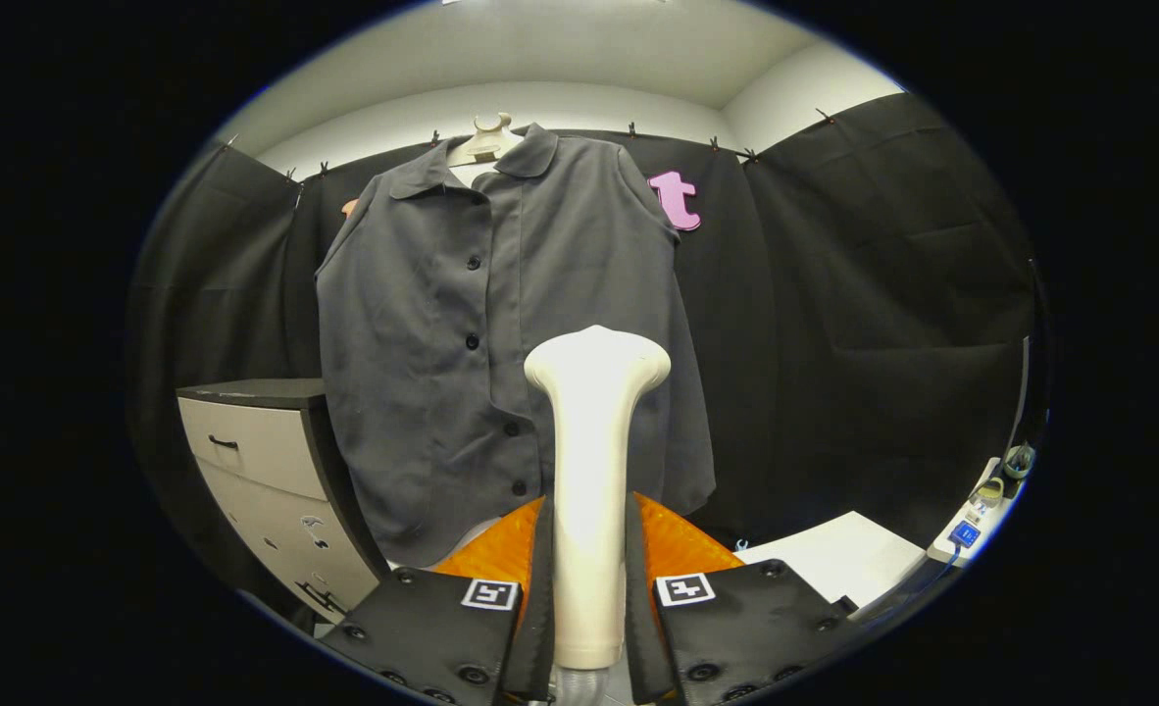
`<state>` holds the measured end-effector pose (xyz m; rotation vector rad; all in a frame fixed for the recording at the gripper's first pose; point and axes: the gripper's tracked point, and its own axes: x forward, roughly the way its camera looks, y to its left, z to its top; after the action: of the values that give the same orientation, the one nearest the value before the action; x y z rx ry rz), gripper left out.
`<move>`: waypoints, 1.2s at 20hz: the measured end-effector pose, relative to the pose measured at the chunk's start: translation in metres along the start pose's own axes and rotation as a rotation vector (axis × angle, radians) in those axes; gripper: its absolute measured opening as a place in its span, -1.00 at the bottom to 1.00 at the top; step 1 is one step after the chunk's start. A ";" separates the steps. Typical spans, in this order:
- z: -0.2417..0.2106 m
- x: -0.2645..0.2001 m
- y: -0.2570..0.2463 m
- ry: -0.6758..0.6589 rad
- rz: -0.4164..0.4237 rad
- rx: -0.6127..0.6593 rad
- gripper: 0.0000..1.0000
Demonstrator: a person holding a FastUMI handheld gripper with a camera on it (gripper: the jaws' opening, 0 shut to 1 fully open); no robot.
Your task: Iron the clothes twice with a garment steamer, once on the left side and once on the right side.
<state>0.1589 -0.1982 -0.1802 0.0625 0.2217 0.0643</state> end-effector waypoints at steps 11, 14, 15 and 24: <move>0.054 -0.085 0.053 -0.107 0.039 -0.041 -0.25; 0.073 -0.112 0.076 -0.134 0.062 -0.039 -0.25; 0.080 -0.121 0.084 -0.139 0.073 -0.031 -0.25; 0.134 -0.161 0.127 -0.218 0.134 -0.039 -0.26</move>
<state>0.0244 -0.0899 -0.0060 0.0451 -0.0016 0.1936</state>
